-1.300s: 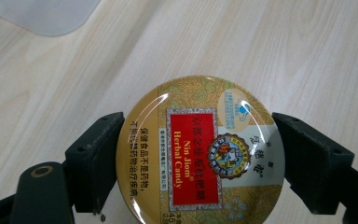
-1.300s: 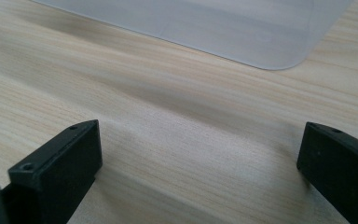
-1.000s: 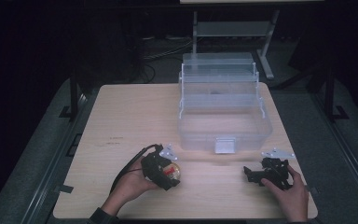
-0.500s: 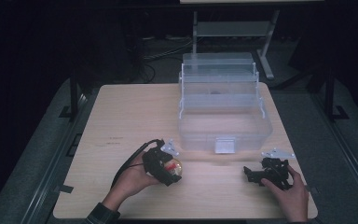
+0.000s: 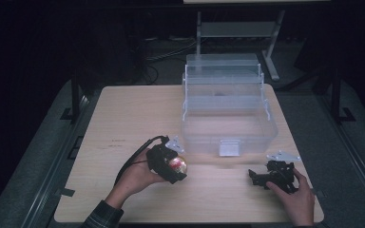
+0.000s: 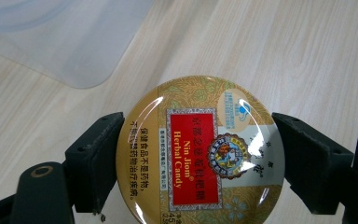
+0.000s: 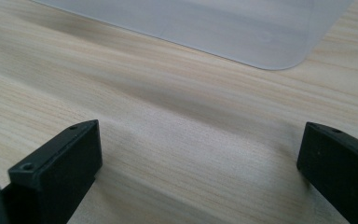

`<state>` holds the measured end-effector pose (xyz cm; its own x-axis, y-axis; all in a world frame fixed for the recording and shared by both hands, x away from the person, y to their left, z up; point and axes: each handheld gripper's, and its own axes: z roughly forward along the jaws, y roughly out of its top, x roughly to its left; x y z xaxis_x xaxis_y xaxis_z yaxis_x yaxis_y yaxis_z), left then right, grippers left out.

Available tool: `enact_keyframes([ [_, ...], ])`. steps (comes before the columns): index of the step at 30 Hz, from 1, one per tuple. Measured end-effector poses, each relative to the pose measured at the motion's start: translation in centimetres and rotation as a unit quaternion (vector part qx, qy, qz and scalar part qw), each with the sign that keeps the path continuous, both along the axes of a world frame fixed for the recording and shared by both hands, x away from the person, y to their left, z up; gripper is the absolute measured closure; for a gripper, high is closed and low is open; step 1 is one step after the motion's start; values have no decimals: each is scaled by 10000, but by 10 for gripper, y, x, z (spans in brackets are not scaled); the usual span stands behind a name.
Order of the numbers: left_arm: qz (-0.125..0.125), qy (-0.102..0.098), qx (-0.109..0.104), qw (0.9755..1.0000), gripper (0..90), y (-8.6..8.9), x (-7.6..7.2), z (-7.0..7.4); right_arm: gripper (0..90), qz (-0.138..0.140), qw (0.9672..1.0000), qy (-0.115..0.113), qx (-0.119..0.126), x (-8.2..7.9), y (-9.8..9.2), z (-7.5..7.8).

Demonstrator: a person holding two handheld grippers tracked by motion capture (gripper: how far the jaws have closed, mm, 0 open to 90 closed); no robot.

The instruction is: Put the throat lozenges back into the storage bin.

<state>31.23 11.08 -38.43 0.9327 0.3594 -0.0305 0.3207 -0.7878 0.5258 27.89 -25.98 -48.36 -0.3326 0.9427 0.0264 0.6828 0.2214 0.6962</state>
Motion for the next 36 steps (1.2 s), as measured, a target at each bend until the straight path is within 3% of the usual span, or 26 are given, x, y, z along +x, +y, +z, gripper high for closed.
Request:
enact_keyframes([
  [36, 51, 80, -75, 9999, 198, -10, 25, 36, 0, -2, 10000, -2, 2, 0, 0, 0],
])
